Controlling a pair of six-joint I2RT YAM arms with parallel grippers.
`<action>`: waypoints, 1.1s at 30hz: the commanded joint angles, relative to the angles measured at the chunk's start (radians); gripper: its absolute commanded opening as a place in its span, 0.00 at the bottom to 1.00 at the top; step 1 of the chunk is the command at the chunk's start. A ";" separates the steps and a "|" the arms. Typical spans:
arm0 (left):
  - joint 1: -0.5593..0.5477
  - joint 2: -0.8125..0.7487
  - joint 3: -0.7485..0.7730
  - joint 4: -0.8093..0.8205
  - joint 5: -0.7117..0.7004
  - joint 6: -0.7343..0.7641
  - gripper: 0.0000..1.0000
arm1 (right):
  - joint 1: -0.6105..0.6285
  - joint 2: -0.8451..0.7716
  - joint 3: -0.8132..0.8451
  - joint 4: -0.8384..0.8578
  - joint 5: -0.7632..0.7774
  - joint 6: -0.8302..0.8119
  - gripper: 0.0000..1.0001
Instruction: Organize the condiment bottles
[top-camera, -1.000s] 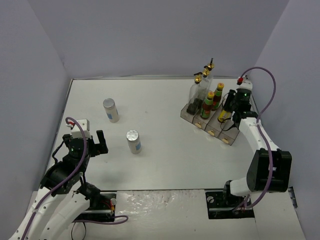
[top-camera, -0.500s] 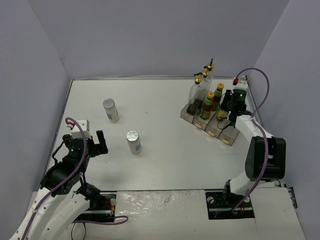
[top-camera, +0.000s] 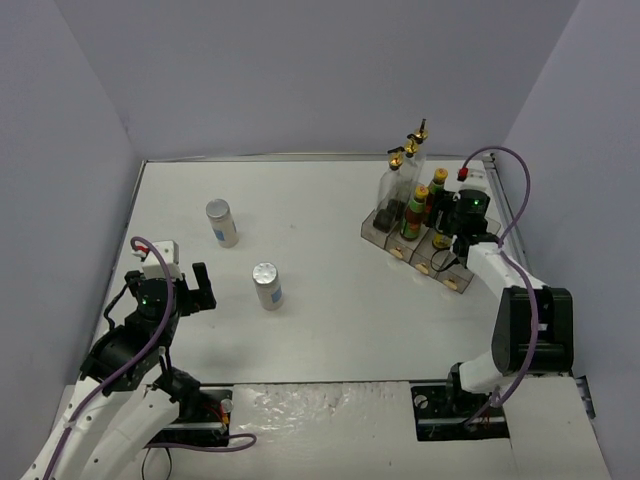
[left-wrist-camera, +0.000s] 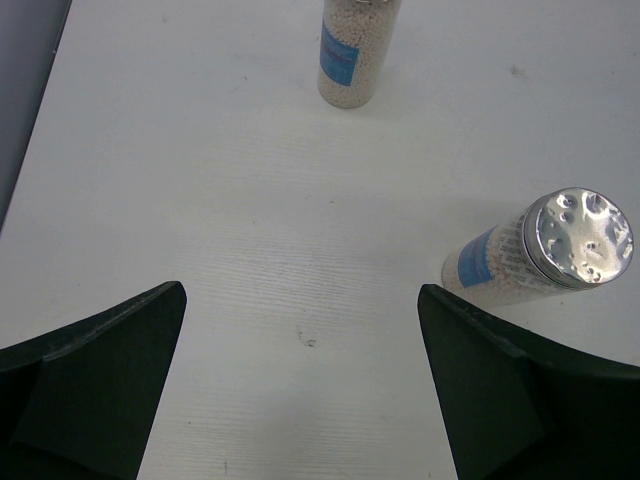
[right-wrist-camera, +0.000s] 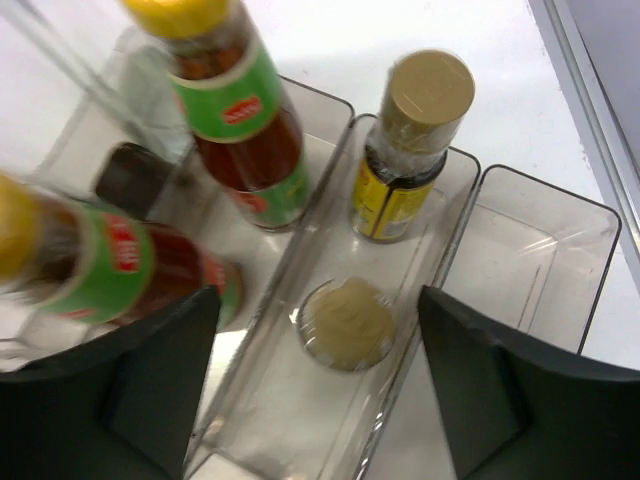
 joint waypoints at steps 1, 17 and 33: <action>0.006 0.010 0.018 0.062 -0.012 0.010 1.00 | 0.035 -0.173 0.041 -0.015 0.033 -0.009 0.81; 0.008 0.012 0.019 0.063 -0.011 0.012 1.00 | 0.561 -0.345 0.156 -0.227 -0.361 -0.068 1.00; 0.008 -0.025 0.019 0.051 -0.047 -0.003 1.00 | 1.026 0.092 0.320 -0.043 -0.200 -0.083 1.00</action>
